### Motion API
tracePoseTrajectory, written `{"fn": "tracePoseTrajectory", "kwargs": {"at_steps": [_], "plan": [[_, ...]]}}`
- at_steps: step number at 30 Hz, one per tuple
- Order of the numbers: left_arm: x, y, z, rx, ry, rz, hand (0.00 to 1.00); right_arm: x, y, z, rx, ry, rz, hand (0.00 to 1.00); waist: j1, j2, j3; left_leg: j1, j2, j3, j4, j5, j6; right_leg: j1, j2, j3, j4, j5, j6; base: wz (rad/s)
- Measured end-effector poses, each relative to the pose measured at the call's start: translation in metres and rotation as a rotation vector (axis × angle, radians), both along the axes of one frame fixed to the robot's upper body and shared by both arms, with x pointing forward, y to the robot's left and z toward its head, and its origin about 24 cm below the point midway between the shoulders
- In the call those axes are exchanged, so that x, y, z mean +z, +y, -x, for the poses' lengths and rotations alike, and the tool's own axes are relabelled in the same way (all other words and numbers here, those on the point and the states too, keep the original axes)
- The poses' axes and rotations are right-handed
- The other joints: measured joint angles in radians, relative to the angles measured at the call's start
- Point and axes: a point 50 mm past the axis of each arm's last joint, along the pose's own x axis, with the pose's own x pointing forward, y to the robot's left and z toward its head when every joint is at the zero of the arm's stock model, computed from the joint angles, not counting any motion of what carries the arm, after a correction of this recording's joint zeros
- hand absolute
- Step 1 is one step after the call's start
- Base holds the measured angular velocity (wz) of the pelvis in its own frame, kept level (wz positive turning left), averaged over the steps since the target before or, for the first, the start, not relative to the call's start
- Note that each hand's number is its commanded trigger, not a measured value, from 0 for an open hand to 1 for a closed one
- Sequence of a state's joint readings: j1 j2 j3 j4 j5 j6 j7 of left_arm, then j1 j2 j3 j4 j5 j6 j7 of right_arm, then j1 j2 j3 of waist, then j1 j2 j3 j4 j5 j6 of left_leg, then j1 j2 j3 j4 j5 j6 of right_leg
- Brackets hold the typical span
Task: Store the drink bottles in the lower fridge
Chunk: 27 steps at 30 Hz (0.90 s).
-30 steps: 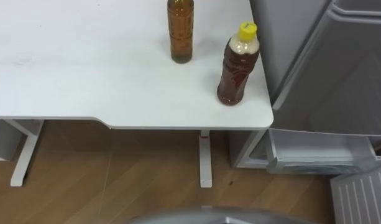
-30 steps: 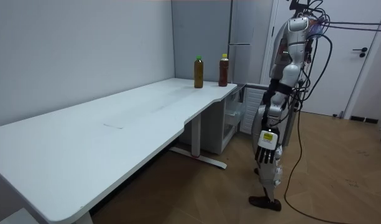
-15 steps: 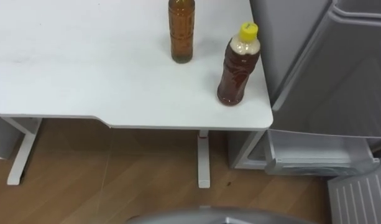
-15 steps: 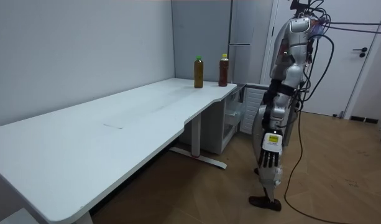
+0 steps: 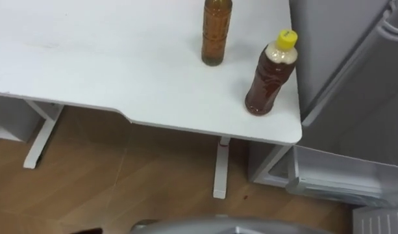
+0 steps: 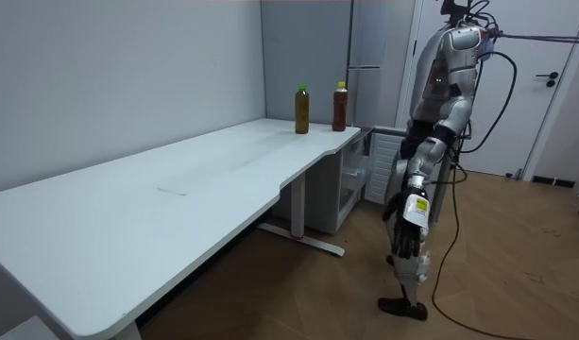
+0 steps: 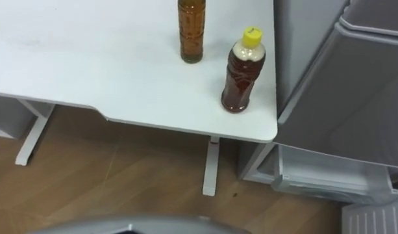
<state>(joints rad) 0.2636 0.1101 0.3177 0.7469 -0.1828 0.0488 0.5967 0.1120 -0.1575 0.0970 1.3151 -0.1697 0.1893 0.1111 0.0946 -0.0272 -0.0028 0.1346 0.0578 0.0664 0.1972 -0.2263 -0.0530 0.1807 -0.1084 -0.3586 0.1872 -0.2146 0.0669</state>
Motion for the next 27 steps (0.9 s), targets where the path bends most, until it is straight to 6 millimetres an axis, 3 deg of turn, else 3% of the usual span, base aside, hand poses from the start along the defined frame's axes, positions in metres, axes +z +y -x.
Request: {"fn": "tracePoseTrajectory", "kwargs": {"at_steps": [6,12,18,20,23,24,27], "plan": [[0.040,0.008,-0.039,0.013,-0.240,-0.233,0.00,0.002,-0.007,-0.004,0.014,-0.046,0.010,0.00,0.007,0.001,0.0000,-0.005,0.000,-0.006,0.001,0.000,0.000,-0.001,0.001,-0.003,-0.002,0.000,0.000,0.02],[0.102,0.007,-0.082,-0.076,-0.556,-0.469,0.00,0.002,-0.010,-0.009,0.064,-0.093,0.008,0.00,0.009,-0.002,-0.0002,-0.019,-0.002,-0.027,0.008,0.000,0.000,-0.004,0.001,-0.012,-0.005,0.000,0.000,0.07],[0.196,-0.020,-0.118,-0.246,-1.016,-0.631,0.00,0.002,-0.009,-0.010,0.088,-0.115,-0.004,0.00,-0.003,-0.007,0.0030,-0.023,-0.003,-0.043,0.007,0.000,0.000,0.001,0.004,-0.026,-0.018,0.000,0.000,0.06],[0.213,-0.028,-0.124,-0.301,-1.107,-0.650,0.00,0.003,-0.010,-0.012,0.089,-0.113,-0.006,0.00,-0.010,-0.005,0.0099,-0.015,-0.003,-0.043,0.007,0.000,0.000,0.010,0.004,-0.025,-0.020,0.000,0.000,0.02],[0.233,-0.044,-0.133,-0.414,-1.222,-0.644,0.00,0.003,-0.009,-0.014,0.094,-0.117,-0.025,0.00,-0.028,-0.015,0.0117,-0.017,-0.002,-0.043,0.008,0.000,0.000,0.010,0.005,-0.025,-0.020,0.000,0.000,0.03],[0.238,-0.050,-0.137,-0.455,-1.260,-0.630,0.00,0.003,-0.009,-0.016,0.095,-0.124,-0.032,0.00,-0.036,-0.013,0.0171,-0.019,-0.002,-0.043,0.008,0.000,0.000,0.010,0.006,-0.025,-0.020,0.000,0.000,0.06],[0.244,-0.064,-0.147,-0.557,-1.305,-0.586,0.00,0.003,-0.009,-0.015,0.098,-0.132,-0.036,0.00,-0.047,-0.016,0.0181,-0.018,-0.002,-0.038,0.008,0.000,0.000,0.008,0.005,-0.021,-0.020,0.000,0.000,-0.03]]}}
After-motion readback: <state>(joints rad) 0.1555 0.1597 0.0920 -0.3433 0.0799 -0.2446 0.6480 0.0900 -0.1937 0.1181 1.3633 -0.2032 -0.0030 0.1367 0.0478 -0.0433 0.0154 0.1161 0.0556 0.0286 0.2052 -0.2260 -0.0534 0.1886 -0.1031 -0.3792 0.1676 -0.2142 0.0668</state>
